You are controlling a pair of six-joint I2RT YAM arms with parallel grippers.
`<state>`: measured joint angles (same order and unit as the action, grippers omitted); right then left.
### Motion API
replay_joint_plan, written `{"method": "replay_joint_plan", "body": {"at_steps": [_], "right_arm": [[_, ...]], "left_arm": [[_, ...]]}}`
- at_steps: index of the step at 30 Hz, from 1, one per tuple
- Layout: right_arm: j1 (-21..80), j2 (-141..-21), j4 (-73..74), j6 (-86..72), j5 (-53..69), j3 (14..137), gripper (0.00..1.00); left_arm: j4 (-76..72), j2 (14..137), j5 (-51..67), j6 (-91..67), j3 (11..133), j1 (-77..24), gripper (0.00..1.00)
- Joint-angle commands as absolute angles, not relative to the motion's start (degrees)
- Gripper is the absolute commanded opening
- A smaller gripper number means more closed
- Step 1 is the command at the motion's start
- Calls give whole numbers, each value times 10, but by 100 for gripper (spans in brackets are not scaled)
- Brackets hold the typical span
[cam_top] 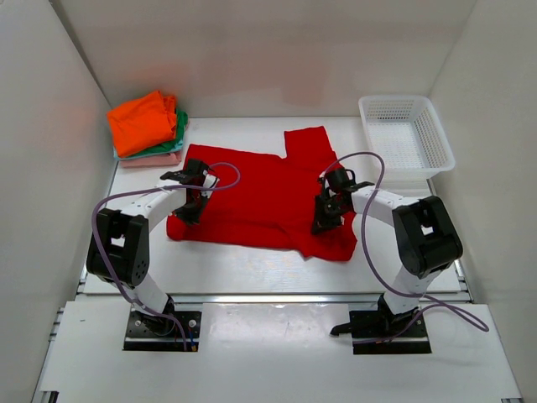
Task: Fold and stack the t-shirts
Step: Fold the flattened tshirt in 1/3 of the way
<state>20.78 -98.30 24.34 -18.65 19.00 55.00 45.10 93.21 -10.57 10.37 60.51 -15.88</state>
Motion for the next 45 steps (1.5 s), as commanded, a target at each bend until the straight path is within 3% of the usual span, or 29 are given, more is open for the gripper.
{"method": "replay_joint_plan", "body": {"at_steps": [1, 9, 14, 18, 23, 26, 31, 36, 45], "right_arm": [[176, -1001, 301, -133, 91, 550, 0], [135, -1010, 332, -98, 67, 564, 0], [125, -1009, 331, -94, 62, 560, 0], [122, -1018, 330, -94, 60, 560, 1], [127, -1022, 332, -97, 56, 562, 0], [127, -1024, 330, -96, 59, 562, 0], [123, -1033, 324, -97, 59, 559, 0], [134, -1047, 323, -104, 61, 562, 0], [130, -1061, 320, -108, 71, 573, 0]], "left_arm": [[458, 915, -122, 117, 616, -161, 2], [417, 870, -191, 194, 594, -184, 4], [360, 837, -192, 246, 578, -181, 26], [329, 837, -185, 267, 577, -179, 35], [294, 877, -202, 264, 597, -173, 71], [312, 910, -216, 216, 637, -158, 76], [387, 894, -156, 121, 665, -154, 66], [381, 803, -117, 40, 541, -198, 64], [387, 788, 4, -119, 474, -181, 50]]}}
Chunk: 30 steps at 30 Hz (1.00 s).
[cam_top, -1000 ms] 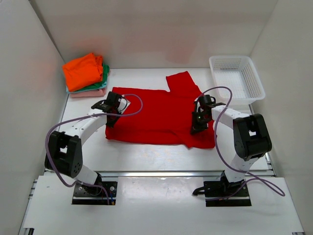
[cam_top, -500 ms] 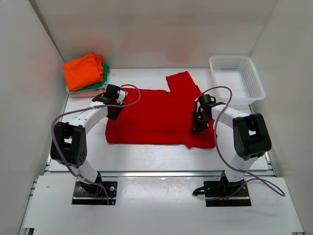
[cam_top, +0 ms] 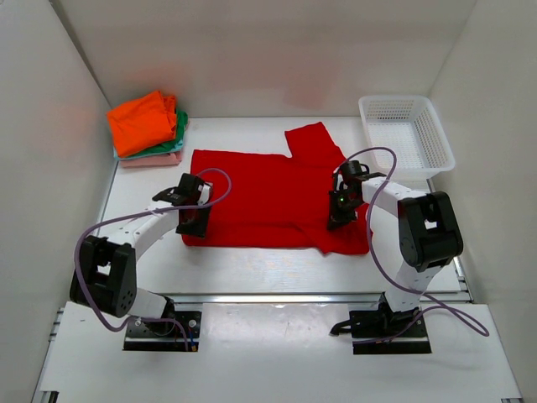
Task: Fold and stack the t-shirts
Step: Fold the flattened tshirt in 1/3 of the way
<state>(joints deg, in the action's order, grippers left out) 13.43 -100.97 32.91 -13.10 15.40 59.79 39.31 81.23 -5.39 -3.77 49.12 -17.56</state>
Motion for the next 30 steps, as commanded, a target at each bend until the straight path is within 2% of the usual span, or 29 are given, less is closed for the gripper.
{"method": "replay_joint_plan", "body": {"at_steps": [1, 5, 8, 11, 14, 19, 23, 30], "right_arm": [[127, -1059, 319, -108, 70, 570, 0], [130, -1063, 317, -109, 76, 573, 0], [131, -1058, 322, -108, 75, 575, 0], [132, -1061, 321, -109, 84, 575, 0], [129, -1059, 315, -109, 87, 574, 0], [133, -1057, 312, -112, 91, 570, 0], [129, -1054, 318, -114, 89, 570, 1], [132, -1056, 309, -110, 94, 570, 0]], "left_arm": [[384, 778, 4, -147, 468, -185, 49], [358, 745, 11, -241, 416, -180, 42], [333, 707, 25, -279, 378, -164, 45], [308, 651, 5, -331, 340, -158, 44], [290, 583, -59, -377, 304, -149, 44], [241, 492, -76, -475, 214, -117, 51], [218, 421, -105, -549, 168, -109, 52], [158, 412, -118, -603, 111, -100, 52]]}}
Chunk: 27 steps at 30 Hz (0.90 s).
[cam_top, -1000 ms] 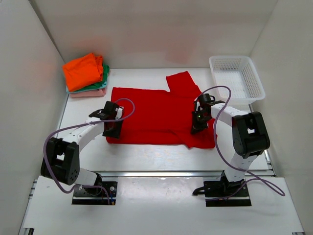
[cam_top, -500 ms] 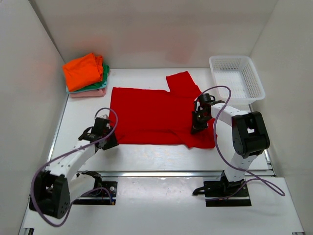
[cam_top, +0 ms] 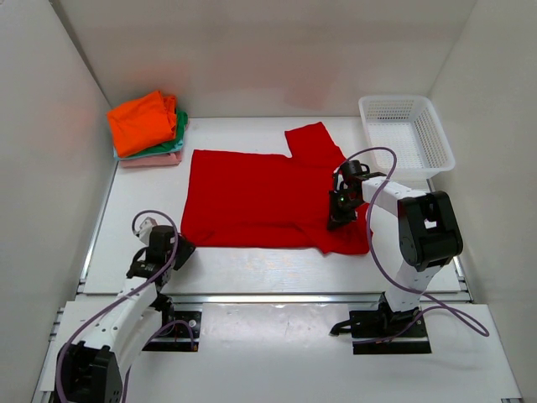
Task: Fold and stack the t-shirts
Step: Fold the flattened tshirt in 1/3 of the way
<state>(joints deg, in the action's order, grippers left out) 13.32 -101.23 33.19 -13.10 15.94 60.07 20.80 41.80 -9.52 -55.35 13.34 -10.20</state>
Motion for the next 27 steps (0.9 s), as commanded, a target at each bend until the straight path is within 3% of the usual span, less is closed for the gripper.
{"method": "replay_joint_plan", "body": {"at_steps": [1, 8, 27], "right_arm": [[131, -1054, 312, -112, 90, 571, 0], [127, -1053, 313, -112, 94, 570, 0], [126, -1070, 318, -114, 91, 574, 0]], "left_arm": [[146, 408, -120, -606, 98, -102, 53], [116, 408, -144, -627, 80, -92, 51], [93, 395, -152, -620, 72, -75, 13]]}}
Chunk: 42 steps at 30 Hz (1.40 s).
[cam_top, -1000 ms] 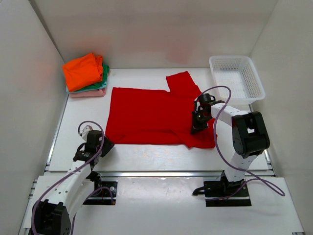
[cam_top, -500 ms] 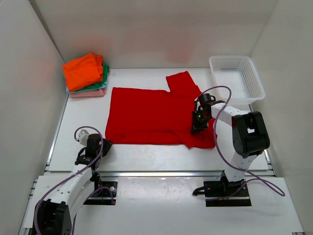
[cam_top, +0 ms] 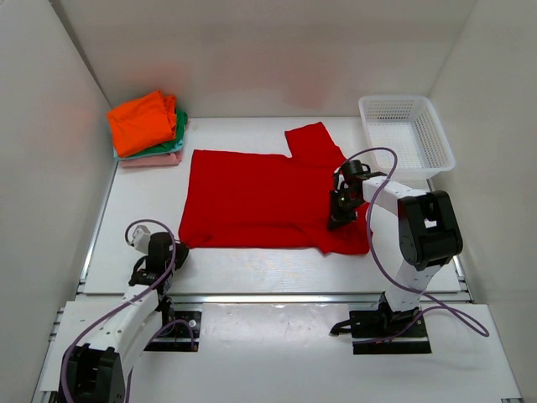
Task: Fold and stack the t-shirts
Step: Fold the flattened tshirt in 1/3 of the way
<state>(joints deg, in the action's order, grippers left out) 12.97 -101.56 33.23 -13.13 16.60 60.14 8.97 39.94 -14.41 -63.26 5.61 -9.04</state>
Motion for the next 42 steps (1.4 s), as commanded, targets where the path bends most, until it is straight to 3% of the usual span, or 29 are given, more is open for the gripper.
{"method": "replay_joint_plan", "body": {"at_steps": [1, 8, 11, 15, 18, 22, 29, 31, 35, 38, 42], "right_arm": [[127, -1076, 323, -113, 88, 576, 0], [126, -1085, 337, -112, 71, 578, 1], [123, -1088, 338, -110, 63, 580, 0], [119, -1088, 341, -108, 61, 581, 0], [119, -1088, 342, -111, 62, 581, 0], [121, -1086, 344, -108, 61, 581, 0], [121, -1085, 339, -111, 66, 579, 0], [121, -1086, 344, -109, 66, 577, 0], [122, -1089, 340, -111, 69, 579, 0], [124, -1090, 339, -109, 68, 579, 0], [127, -1091, 345, -113, 67, 580, 0]], "left_arm": [[104, 398, -146, -609, 82, -70, 13], [128, 432, -116, -543, 133, -43, 15], [129, 439, -114, -541, 129, -31, 24], [126, 452, -125, -528, 134, -14, 28], [120, 470, -131, -512, 148, -2, 28], [93, 511, -120, -478, 180, 21, 16], [49, 584, -68, -461, 219, 26, 18], [56, 611, -53, -451, 235, 25, 22], [102, 576, -41, -452, 227, 17, 35], [101, 482, -60, -427, 226, -19, 31], [99, 487, -37, -302, 249, -75, 33]]}}
